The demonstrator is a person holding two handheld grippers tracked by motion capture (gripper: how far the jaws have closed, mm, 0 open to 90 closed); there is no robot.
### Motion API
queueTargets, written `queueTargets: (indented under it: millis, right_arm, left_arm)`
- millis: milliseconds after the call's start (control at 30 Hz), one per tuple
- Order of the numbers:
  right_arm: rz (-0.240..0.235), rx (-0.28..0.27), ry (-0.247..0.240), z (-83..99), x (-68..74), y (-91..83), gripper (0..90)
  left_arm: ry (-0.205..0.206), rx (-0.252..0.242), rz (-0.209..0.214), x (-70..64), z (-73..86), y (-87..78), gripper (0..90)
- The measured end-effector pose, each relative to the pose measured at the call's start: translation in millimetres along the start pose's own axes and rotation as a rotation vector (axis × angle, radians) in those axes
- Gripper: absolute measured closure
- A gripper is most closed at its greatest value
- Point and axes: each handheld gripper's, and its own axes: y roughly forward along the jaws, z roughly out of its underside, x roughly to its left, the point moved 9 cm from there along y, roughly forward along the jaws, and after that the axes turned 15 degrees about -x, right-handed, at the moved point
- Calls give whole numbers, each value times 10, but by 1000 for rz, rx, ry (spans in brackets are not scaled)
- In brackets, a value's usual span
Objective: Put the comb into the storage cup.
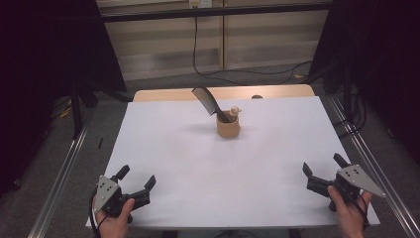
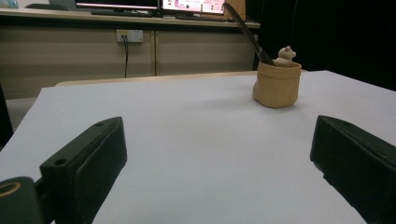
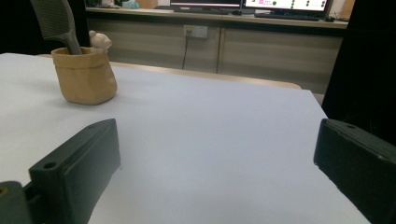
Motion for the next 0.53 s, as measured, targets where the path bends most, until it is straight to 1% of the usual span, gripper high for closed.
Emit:
queueTargets:
  millis: [100,167,233,300,400,433,533]
  right_arm:
    - [-1,5,5,14,12,-23,0]
    - [1,11,-6,28,15,-18,0]
    - [6,15,15,36,10,-6,5]
    - [4,20,5,45,15,2,5]
    - [-5,12,15,39,38,22,5]
    - [-8,12,14,41,44,31,5]
    - [-13,14,11,48,46,50,6]
  left_arm:
    - [-25,-4,-2,8,-10,-9,39]
    - [-24,-14,-1,22,-19,-6,37]
    - [-37,-9,-4,46,-4,5,25]
    - [-39,-3,-11,63,16,19,25]
    - [-37,5,0,54,30,28,25]
    - [-29,7,-2,54,32,30,25]
    - [-32,11,7,42,40,39,25]
